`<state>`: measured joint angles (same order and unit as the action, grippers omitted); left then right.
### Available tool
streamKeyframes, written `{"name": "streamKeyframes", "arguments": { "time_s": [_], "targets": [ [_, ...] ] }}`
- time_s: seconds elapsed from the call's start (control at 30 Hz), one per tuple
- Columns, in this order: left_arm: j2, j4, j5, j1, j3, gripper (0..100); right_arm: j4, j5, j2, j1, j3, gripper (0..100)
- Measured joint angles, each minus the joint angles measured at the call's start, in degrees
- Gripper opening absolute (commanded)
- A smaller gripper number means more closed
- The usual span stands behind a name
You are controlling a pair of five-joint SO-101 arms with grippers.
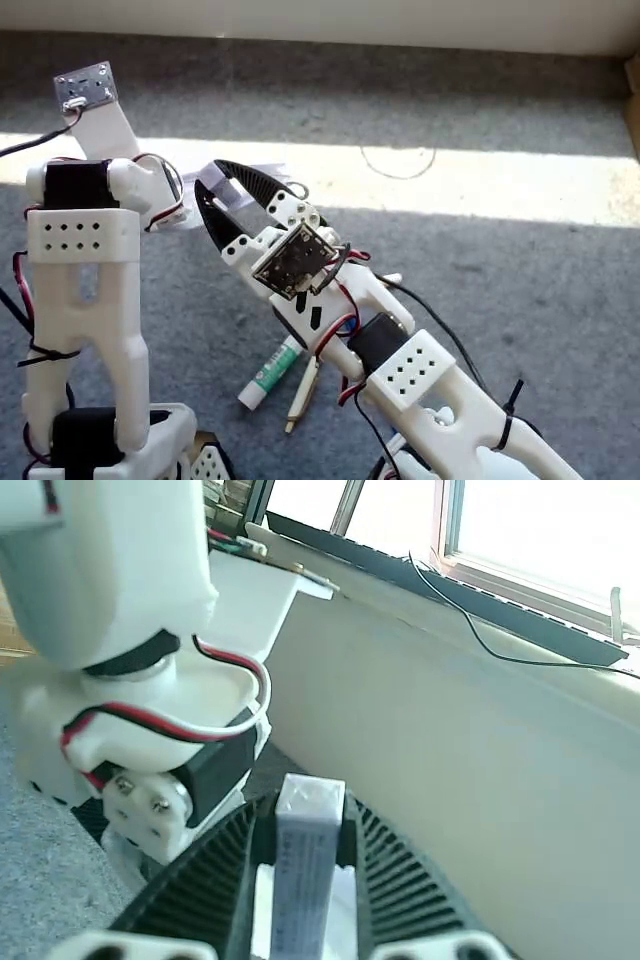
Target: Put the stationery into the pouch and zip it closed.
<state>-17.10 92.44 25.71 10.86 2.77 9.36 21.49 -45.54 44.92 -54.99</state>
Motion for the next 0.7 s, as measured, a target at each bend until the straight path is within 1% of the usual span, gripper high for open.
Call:
{"name": "streamKeyframes", "arguments": {
  "time_s": [0.33, 0.5, 0.7],
  "targets": [
    [0.09, 0.0, 0.0, 0.0, 0.0, 3, 0.0, 0.0, 0.0, 0.0, -0.7, 0.7],
    [0.09, 0.0, 0.0, 0.0, 0.0, 3, -2.64, 0.0, 0.0, 0.0, -0.7, 0.7],
    [0.09, 0.0, 0.0, -0.09, 0.0, 3, -2.9, 0.0, 0.0, 0.0, -0.7, 0.7]
  ]
}}
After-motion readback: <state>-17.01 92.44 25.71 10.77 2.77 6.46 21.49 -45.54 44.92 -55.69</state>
